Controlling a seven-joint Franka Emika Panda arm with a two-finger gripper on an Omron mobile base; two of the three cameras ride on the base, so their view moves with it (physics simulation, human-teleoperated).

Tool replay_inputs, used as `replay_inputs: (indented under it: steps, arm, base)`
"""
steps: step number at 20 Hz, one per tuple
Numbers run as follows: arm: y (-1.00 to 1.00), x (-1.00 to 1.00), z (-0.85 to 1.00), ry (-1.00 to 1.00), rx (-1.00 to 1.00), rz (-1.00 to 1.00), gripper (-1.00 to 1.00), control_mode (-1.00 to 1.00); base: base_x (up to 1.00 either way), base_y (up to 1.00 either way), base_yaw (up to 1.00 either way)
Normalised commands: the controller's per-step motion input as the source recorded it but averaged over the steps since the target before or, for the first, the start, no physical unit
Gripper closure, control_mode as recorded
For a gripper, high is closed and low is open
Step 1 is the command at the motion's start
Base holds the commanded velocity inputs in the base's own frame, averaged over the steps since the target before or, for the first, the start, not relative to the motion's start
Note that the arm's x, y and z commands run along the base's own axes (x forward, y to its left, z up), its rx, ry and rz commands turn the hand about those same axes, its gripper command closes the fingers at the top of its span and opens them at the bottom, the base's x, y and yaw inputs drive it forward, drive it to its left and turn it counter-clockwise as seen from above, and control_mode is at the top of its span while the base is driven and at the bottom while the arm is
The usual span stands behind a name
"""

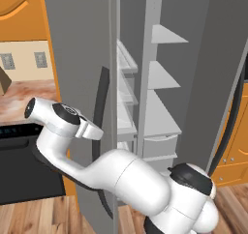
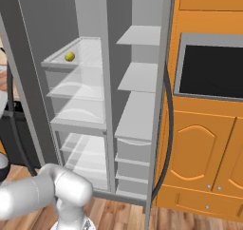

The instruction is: Retrieve a lemon from the fridge and place it on the cutting board with the fish.

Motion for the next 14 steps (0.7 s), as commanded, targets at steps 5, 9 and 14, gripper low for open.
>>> replay_inputs:
  steps: [5, 9, 14]
  arm:
    - [0.27, -0.06, 0.00, 0.03, 0.00, 0.00, -1.00, -1.00]
    - [0.04, -0.36, 0.00, 0.03, 0.00, -0.01, -1.00, -1.00]
    - [0.01, -0.57, 0.00, 0.08, 0.00, -0.05, -1.00, -1.00]
  base:
    - [0.00, 0.00, 0.00]
    - [0.00, 0.00, 0.00]
    - [0.00, 0.00, 0.00]
